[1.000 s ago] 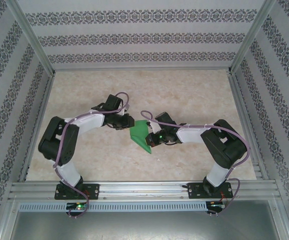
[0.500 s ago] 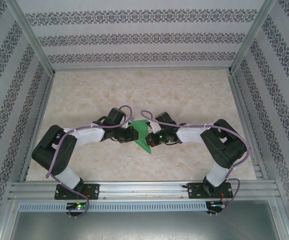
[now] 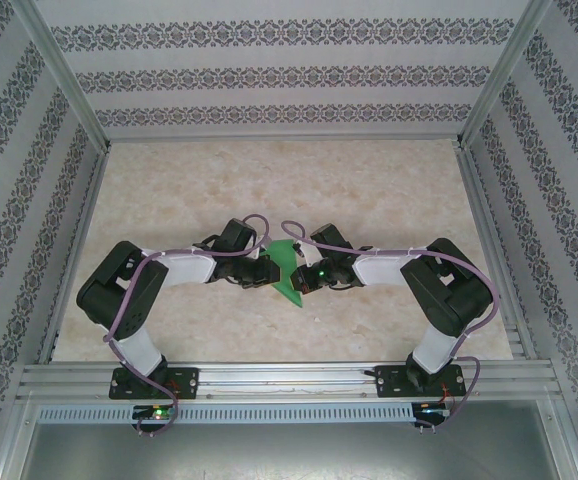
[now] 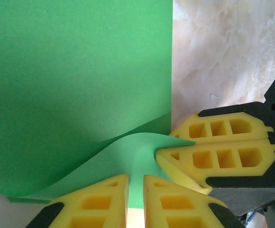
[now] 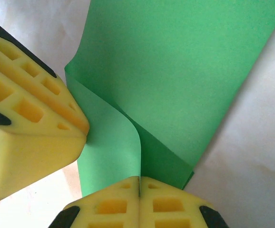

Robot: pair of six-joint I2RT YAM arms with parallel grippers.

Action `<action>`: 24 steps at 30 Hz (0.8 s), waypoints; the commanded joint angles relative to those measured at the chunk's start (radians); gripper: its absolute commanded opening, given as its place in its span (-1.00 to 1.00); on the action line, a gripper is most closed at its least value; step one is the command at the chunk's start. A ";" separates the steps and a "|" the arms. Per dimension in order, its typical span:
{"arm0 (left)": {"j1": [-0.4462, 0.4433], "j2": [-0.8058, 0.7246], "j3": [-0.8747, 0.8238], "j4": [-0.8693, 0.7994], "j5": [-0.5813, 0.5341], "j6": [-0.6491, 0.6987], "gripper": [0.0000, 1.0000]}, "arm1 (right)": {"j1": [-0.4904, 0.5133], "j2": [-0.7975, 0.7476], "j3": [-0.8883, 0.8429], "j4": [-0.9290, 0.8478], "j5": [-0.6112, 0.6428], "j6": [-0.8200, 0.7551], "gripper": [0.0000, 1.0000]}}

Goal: Fold a paper plane with a square sheet of paper (fold left side to right side)
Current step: Third fold the triangle at the center of the table.

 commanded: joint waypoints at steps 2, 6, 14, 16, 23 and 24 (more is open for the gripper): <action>-0.010 0.012 0.008 -0.010 -0.037 0.006 -0.69 | -0.002 0.049 -0.027 -0.061 0.030 -0.019 -1.00; -0.010 0.020 0.006 -0.011 -0.041 0.009 -0.69 | -0.002 0.052 -0.025 -0.059 0.029 -0.020 -1.00; -0.010 0.046 0.003 -0.013 -0.062 0.010 -0.69 | -0.002 0.052 -0.025 -0.059 0.026 -0.020 -1.00; -0.010 0.052 0.003 -0.020 -0.072 0.011 -0.69 | -0.003 0.050 -0.025 -0.060 0.025 -0.020 -1.00; -0.010 0.062 0.000 -0.084 -0.116 0.022 -0.74 | -0.008 0.032 -0.018 -0.059 0.005 -0.010 -0.94; -0.010 0.062 -0.002 -0.092 -0.120 0.025 -0.75 | -0.010 0.029 -0.015 -0.059 0.002 -0.008 -0.93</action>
